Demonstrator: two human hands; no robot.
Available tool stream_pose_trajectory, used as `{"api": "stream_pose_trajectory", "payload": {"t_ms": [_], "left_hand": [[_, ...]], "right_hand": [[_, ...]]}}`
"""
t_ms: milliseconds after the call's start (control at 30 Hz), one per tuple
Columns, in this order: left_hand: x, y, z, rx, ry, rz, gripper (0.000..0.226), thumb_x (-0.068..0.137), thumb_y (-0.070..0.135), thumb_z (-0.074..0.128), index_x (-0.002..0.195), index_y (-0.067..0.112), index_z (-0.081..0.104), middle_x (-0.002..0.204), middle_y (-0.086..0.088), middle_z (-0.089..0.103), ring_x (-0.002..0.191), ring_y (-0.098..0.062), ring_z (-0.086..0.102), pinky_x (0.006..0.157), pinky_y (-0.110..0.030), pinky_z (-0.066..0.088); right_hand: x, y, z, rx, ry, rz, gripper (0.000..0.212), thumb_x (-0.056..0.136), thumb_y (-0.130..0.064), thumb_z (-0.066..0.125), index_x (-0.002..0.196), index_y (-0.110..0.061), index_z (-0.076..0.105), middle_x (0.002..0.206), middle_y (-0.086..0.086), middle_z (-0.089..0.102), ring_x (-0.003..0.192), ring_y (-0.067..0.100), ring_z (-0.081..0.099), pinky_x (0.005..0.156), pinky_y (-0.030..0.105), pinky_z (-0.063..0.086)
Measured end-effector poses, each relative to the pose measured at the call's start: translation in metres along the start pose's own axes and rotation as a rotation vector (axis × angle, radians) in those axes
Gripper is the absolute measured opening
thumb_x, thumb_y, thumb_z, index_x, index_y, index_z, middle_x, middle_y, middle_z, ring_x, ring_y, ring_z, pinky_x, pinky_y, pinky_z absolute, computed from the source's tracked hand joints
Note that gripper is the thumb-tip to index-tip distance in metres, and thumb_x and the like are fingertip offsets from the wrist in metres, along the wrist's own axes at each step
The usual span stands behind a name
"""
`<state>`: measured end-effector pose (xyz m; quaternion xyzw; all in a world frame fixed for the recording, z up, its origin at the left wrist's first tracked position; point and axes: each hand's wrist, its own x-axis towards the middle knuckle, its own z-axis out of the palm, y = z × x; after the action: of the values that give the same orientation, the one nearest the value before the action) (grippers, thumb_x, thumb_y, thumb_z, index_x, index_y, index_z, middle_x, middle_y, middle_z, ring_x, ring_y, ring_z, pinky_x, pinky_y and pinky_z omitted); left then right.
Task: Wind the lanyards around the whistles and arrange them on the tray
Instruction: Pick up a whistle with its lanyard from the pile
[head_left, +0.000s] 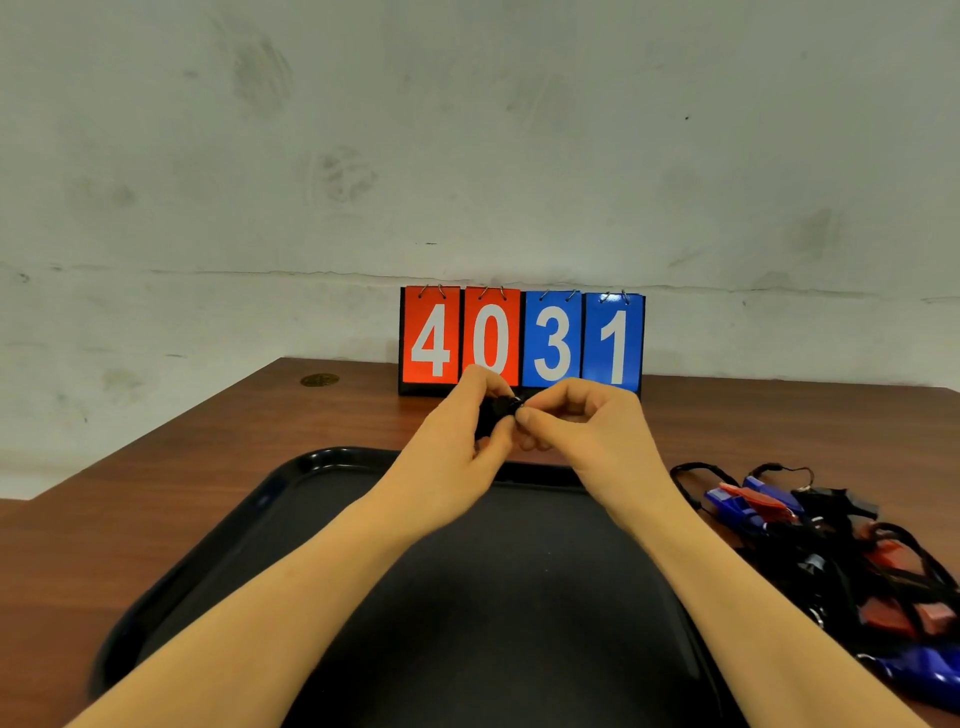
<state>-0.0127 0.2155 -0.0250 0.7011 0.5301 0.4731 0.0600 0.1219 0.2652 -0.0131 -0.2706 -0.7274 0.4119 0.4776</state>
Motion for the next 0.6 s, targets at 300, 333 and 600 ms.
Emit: {"api": "stream_pose_trajectory", "payload": {"t_ms": [300, 333, 600], "left_hand": [[0.0010, -0.0052, 0.0033, 0.113, 0.002, 0.031, 0.018, 0.094, 0.020, 0.048, 0.110, 0.026, 0.042, 0.100, 0.014, 0.051, 0.087, 0.001, 0.054, 0.071, -0.002, 0.041], [0.0009, -0.0049, 0.0034, 0.109, 0.002, 0.030, 0.018, 0.094, 0.020, 0.048, 0.109, 0.027, 0.041, 0.100, 0.015, 0.051, 0.087, 0.001, 0.054, 0.071, -0.002, 0.041], [-0.0015, 0.0008, 0.0051, 0.060, -0.024, 0.002, 0.020, 0.094, 0.020, 0.047, 0.109, 0.027, 0.035, 0.096, 0.014, 0.051, 0.073, 0.003, 0.055, 0.065, -0.004, 0.043]], "right_hand": [[0.0004, 0.0032, 0.0023, -0.116, 0.072, -0.029, 0.016, 0.082, -0.008, 0.065, 0.077, -0.022, 0.061, 0.077, -0.003, 0.066, 0.072, 0.007, 0.065, 0.064, 0.012, 0.052], [0.0003, 0.0039, 0.0021, -0.132, 0.078, -0.037, 0.016, 0.081, -0.009, 0.065, 0.076, -0.023, 0.061, 0.077, -0.003, 0.066, 0.073, 0.009, 0.065, 0.066, 0.015, 0.053], [0.0012, 0.0044, 0.0023, -0.167, 0.080, -0.091, 0.024, 0.083, -0.011, 0.063, 0.080, -0.033, 0.057, 0.082, -0.012, 0.063, 0.081, 0.002, 0.060, 0.068, 0.006, 0.047]]}}
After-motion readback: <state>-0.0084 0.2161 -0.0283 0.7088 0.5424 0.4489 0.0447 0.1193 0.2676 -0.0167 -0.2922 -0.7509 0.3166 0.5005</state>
